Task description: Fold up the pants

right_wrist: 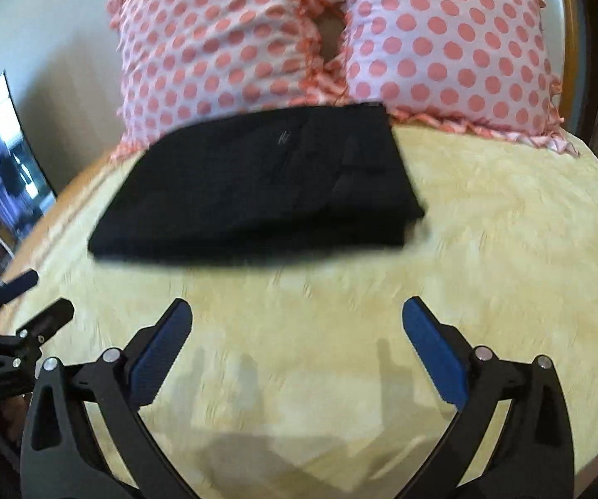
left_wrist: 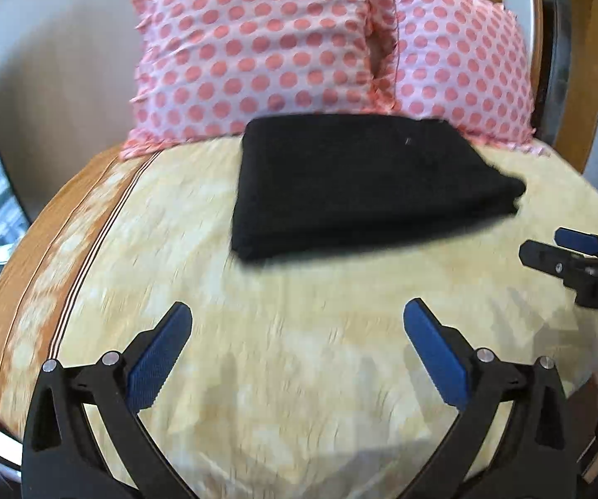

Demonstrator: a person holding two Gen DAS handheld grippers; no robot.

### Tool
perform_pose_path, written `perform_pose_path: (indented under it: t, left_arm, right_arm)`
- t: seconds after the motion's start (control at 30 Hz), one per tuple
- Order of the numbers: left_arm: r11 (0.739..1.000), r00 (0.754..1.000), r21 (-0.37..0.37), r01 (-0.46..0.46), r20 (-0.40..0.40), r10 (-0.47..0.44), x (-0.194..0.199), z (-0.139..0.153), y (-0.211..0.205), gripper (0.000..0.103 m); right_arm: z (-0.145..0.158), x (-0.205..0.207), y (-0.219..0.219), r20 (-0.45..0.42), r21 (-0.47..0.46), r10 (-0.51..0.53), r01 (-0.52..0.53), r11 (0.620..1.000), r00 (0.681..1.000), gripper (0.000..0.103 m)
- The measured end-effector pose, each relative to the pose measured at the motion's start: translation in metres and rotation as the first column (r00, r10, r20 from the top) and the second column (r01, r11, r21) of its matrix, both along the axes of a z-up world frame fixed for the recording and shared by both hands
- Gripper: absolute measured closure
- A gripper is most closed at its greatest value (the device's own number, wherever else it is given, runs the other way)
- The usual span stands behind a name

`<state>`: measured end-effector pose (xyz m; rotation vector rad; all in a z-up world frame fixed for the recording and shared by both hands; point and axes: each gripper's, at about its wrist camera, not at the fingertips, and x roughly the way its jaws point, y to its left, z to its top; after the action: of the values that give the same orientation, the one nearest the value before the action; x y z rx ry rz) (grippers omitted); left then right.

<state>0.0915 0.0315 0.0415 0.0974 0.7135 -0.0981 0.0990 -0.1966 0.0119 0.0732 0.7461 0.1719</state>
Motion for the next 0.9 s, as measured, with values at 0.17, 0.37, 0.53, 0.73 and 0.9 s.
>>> perform_pose_path:
  t: [0.17, 0.37, 0.53, 0.73, 0.9]
  left_arm:
    - [0.999, 0.999, -0.002, -0.044, -0.018, 0.044, -0.009, -0.011, 0.006, 0.001]
    - [0.998, 0.996, -0.020, -0.066, -0.059, 0.064, -0.008, -0.023, 0.008, 0.001]
    - [0.996, 0.994, -0.019, -0.089, -0.072, 0.087, -0.012, -0.030, 0.005, 0.001]
    - [0.993, 0.992, -0.023, -0.120, -0.029, 0.119, -0.022, -0.033, 0.006, 0.001]
    - [0.993, 0.993, -0.021, -0.117, -0.026, 0.117, -0.023, -0.033, 0.006, 0.001]
  right_arm:
    - [-0.010, -0.018, 0.007, 0.003, -0.025, -0.037, 0.037, 0.999, 0.999, 0.002]
    - [-0.014, -0.030, 0.013, 0.019, -0.090, -0.054, 0.056, 0.994, 0.998, 0.002]
    - [-0.023, -0.033, 0.015, 0.013, -0.111, -0.058, 0.059, 0.992, 0.998, 0.002]
    - [-0.025, -0.040, 0.017, 0.049, -0.128, -0.065, 0.071, 0.989, 0.997, 0.002]
    - [-0.025, -0.040, 0.016, 0.051, -0.128, -0.066, 0.072, 0.989, 0.997, 0.002]
